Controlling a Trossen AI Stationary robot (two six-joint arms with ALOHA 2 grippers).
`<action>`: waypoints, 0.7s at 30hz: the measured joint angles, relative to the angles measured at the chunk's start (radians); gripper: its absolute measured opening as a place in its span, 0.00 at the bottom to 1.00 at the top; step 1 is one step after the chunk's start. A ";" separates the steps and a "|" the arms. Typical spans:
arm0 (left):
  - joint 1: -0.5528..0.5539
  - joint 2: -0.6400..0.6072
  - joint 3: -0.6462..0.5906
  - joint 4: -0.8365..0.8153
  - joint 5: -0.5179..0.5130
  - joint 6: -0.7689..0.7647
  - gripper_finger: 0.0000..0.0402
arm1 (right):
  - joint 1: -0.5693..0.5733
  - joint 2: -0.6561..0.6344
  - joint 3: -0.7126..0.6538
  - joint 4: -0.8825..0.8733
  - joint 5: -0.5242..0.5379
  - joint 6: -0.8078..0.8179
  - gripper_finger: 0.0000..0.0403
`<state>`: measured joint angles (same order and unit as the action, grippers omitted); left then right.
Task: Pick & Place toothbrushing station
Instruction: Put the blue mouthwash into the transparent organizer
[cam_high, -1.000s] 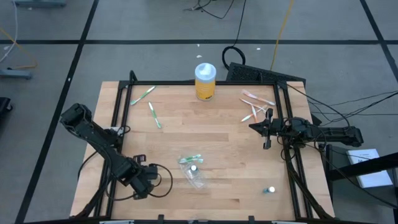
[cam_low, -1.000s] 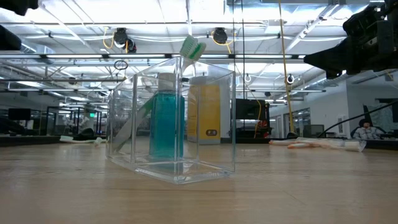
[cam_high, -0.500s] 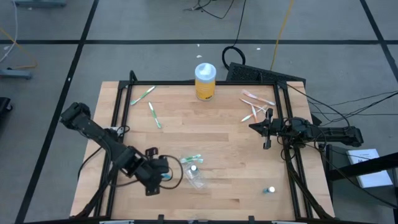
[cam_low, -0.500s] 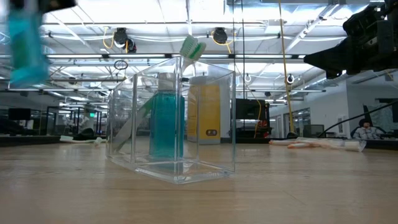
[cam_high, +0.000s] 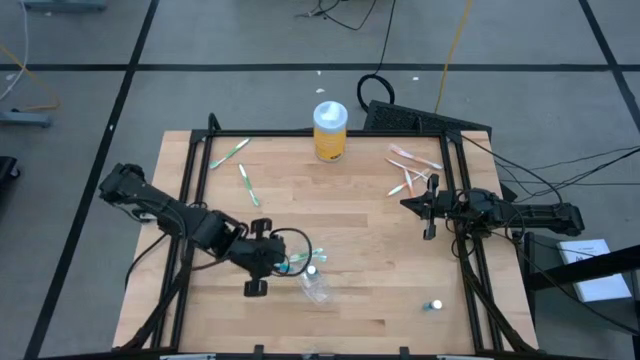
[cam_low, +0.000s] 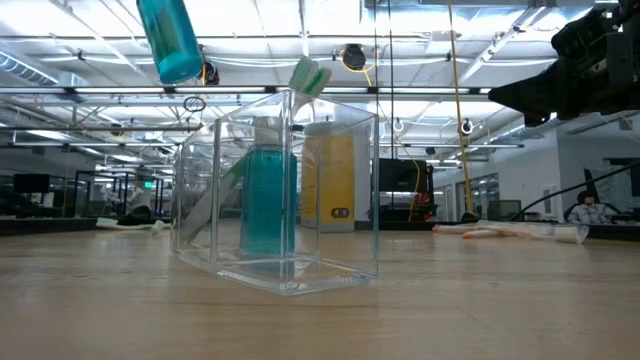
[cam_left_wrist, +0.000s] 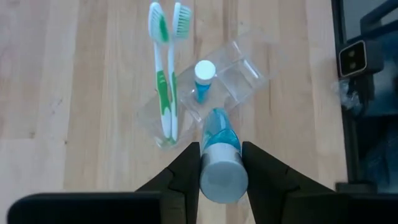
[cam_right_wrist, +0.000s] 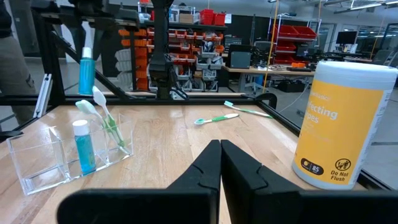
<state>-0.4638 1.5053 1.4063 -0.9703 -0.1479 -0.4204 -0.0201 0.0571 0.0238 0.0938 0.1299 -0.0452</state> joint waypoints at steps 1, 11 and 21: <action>0.011 0.005 0.000 0.000 0.008 0.017 0.25 | 0.000 0.000 0.000 0.000 0.000 0.000 0.01; 0.074 0.107 0.099 -0.118 0.078 0.159 0.25 | 0.000 0.000 0.000 0.001 0.000 0.000 0.01; 0.094 0.260 0.268 -0.189 0.078 0.319 0.25 | 0.000 0.000 0.000 0.002 0.000 0.000 0.01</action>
<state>-0.3695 1.7648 1.6741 -1.1594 -0.0703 -0.1014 -0.0203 0.0574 0.0238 0.0959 0.1299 -0.0452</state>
